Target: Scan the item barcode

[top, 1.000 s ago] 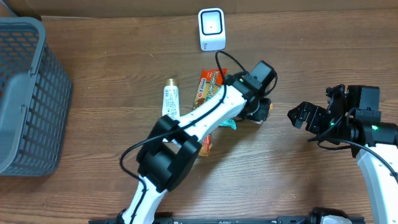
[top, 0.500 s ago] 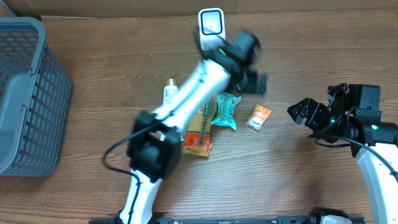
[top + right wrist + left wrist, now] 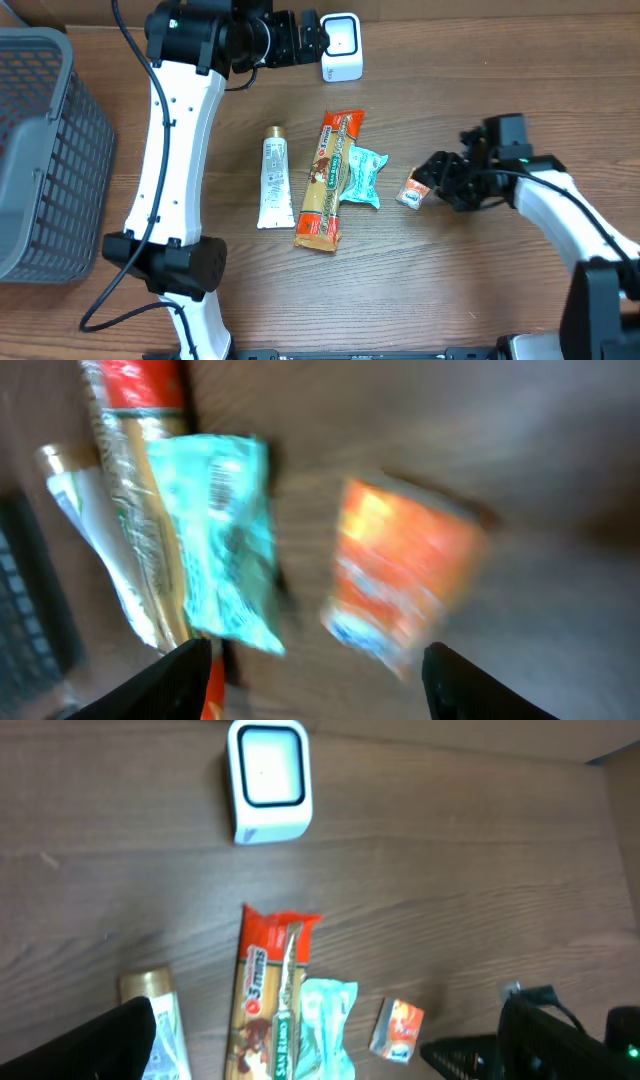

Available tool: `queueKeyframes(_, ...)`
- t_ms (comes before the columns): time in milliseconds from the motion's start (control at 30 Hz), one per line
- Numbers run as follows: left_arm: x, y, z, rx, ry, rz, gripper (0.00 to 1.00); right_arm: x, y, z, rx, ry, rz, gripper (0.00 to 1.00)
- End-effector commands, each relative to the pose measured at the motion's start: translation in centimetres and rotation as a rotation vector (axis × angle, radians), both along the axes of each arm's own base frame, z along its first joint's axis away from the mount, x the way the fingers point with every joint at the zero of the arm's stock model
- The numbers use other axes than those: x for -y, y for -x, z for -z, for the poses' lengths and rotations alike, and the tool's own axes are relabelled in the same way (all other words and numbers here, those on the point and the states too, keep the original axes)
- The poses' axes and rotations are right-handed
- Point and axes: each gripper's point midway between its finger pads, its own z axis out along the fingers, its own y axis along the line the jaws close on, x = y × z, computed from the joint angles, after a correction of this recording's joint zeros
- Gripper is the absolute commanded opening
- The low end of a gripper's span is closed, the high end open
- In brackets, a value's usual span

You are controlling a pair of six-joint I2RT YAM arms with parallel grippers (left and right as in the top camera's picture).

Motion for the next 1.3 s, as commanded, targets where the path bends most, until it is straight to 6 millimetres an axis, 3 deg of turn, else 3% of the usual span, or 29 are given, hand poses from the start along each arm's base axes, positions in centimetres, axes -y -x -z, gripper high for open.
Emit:
queueKeyframes(0,-0.7,-0.4,1.1,-0.014,-0.034,0.0,1.0,-1.1,-4.4,-2.6,0.213,0.124,-0.12,0.71)
queueKeyframes(167,-0.7,-0.4,1.1,-0.014,-0.034,0.0,1.0,-3.7,-6.7,-3.0,0.336,0.151,-0.241,0.75)
queueKeyframes(333,-0.8,-0.2,1.2,-0.022,-0.04,-0.002,1.0,-4.9,-5.9,-0.3,0.269,0.153,-0.28,0.76)
queueKeyframes(500,-3.3,-0.9,1.7,-0.004,-0.165,-0.095,1.0,-4.9,-5.2,0.5,0.229,0.154,-0.287,0.76)
queueKeyframes(600,-4.3,-1.2,1.8,0.005,-0.211,-0.13,1.0,-3.9,-4.6,1.1,0.186,0.188,-0.273,0.77)
queueKeyframes(900,-4.3,-1.2,1.8,0.005,-0.211,-0.13,1.0,1.6,-2.9,3.3,0.044,0.409,-0.199,0.8)
queueKeyframes(1033,-4.3,-1.2,1.8,0.005,-0.211,-0.13,1.0,3.4,-2.2,3.6,-0.018,0.42,-0.16,0.8)
queueKeyframes(1267,-4.3,-1.2,1.8,0.005,-0.211,-0.13,1.0,6.1,1.7,4.2,-0.213,0.428,-0.131,0.73)
